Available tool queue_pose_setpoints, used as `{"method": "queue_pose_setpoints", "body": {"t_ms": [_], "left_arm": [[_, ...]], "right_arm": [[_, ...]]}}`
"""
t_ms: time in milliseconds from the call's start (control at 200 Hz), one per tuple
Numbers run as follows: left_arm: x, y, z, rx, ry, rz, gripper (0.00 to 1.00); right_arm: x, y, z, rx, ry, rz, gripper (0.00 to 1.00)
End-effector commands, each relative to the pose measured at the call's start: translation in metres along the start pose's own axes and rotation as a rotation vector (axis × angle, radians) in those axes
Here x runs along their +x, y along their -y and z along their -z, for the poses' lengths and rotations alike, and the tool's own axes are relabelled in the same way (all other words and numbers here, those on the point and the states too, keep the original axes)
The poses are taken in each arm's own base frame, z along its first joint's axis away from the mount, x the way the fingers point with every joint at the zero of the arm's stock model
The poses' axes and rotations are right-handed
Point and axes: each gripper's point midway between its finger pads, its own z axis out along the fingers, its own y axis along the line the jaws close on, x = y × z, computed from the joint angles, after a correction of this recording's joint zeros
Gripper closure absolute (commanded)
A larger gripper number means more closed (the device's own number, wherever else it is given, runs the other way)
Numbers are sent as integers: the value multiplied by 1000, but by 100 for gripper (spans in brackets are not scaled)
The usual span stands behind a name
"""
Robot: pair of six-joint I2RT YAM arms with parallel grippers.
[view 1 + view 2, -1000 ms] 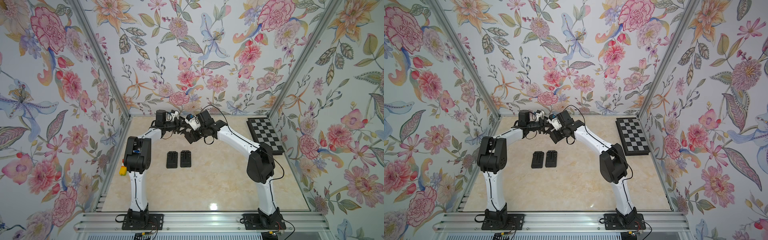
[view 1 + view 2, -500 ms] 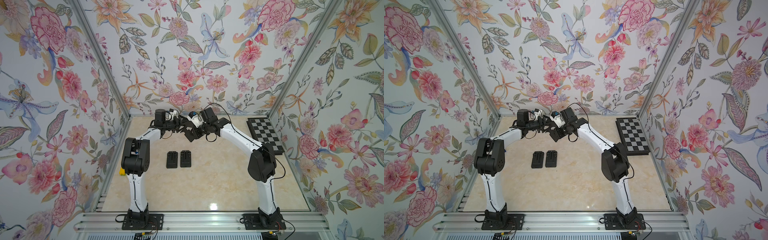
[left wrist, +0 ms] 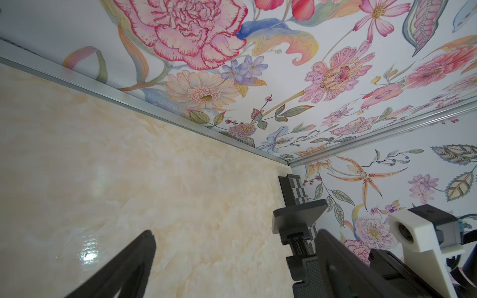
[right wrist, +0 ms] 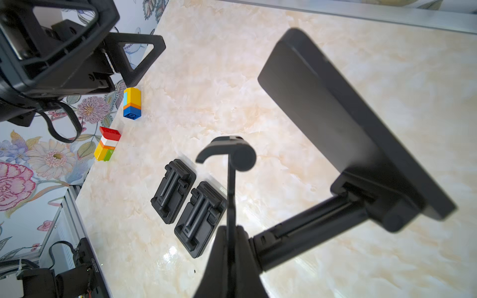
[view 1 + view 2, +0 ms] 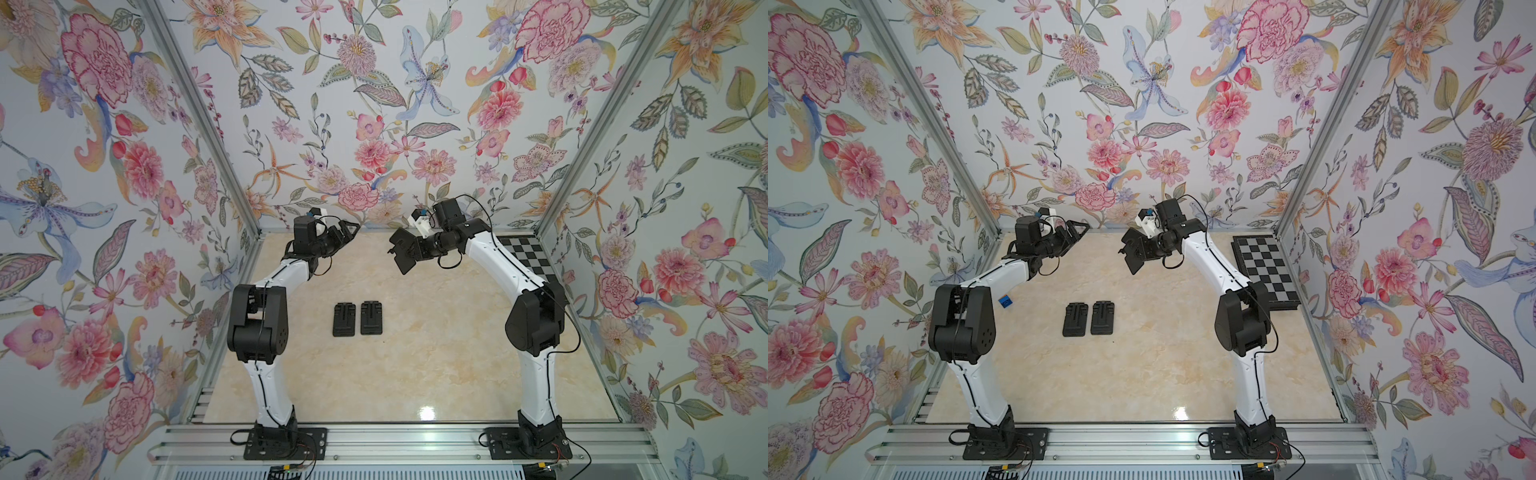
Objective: Open the phone stand
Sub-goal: Place the phone stand at the center of the board.
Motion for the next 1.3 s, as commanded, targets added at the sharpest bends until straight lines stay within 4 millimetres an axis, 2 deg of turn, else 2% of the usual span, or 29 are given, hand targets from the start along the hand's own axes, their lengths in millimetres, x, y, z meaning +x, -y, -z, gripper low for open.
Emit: {"method": "queue_pose_setpoints", "body": {"t_ms": [0, 380, 595, 750, 920, 1195, 1295], "left_arm": [[-7, 15, 15, -48, 50, -116, 2], [29, 39, 21, -278, -43, -415, 2], [47, 39, 16, -297, -87, -439, 2], [55, 38, 14, -298, -104, -440, 2], [59, 36, 13, -300, -118, -439, 2], [67, 32, 14, -306, -146, -435, 2], [70, 29, 15, -310, -155, -438, 2]], "right_arm": [[-12, 7, 1, -35, -2, -99, 100], [-39, 67, 4, -237, 33, -512, 100], [-45, 75, 8, -377, 17, -713, 100], [-31, 83, -2, -439, -60, -911, 100], [-23, 96, -9, -454, -75, -1016, 100], [-18, 122, -22, -613, 13, -1216, 100], [-15, 127, -28, -644, 25, -1237, 100]]}}
